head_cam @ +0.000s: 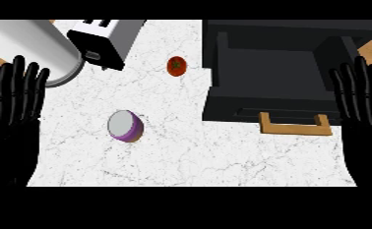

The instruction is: Pick up the can, place it into the drawer and close the drawer

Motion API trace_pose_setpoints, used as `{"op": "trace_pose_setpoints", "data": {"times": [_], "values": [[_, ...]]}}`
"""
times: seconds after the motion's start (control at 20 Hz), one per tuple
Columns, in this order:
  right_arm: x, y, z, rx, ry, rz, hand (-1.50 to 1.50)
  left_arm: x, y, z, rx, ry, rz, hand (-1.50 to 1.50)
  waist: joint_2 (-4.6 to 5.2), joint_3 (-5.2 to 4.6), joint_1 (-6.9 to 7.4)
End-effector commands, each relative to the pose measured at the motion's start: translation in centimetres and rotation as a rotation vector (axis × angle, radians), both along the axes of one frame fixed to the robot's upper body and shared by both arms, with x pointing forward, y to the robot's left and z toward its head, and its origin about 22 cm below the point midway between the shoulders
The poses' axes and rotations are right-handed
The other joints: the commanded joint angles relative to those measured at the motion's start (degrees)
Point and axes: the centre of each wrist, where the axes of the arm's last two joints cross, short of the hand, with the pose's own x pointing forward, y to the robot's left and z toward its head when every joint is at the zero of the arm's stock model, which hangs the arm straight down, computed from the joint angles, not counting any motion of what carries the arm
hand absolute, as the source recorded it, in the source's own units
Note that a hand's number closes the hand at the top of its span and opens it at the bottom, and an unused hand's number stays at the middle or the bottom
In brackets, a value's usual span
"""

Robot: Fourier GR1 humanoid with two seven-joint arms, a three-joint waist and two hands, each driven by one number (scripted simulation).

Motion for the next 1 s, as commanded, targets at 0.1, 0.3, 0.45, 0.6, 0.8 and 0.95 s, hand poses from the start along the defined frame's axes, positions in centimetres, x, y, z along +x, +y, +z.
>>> {"op": "trace_pose_setpoints", "data": {"times": [0.1, 0.3, 0.45, 0.6, 0.8, 0.95], "values": [[-0.1, 0.2, 0.6, 0.009, 0.025, 0.0, -1.5, -2.1, -1.9, -0.2, -0.029, 0.005, 0.185, -1.5, -2.43, 1.24, -1.52], [-0.3, -1.5, -2.5, 0.048, 0.235, -0.16, -1.5, -3.7, -0.7, -3.8, -0.188, 0.278, 0.458, -1.5, -1.94, 1.07, -0.97], [-0.4, -2.3, -1.8, 0.068, 0.271, -0.16, -1.5, -5.3, -2.6, -3.3, -0.233, 0.34, 0.484, -1.5, -2.46, 1.25, -1.24], [-0.4, -1.9, -1.4, 0.061, 0.297, -0.155, -1.5, -6.7, -4.0, -2.2, -0.252, 0.338, 0.524, -1.5, -2.4, 1.25, -1.43], [1.3, -2.2, -3.6, 0.05, 0.298, -0.165, -1.5, -7.6, -6.9, -0.3, -0.253, 0.308, 0.53, -1.5, -2.27, 1.3, -1.49], [-0.5, -1.7, -2.3, 0.059, 0.295, -0.151, -1.5, -7.0, -6.6, -1.7, -0.229, 0.32, 0.526, -1.5, -2.35, 1.21, -1.64]]}}
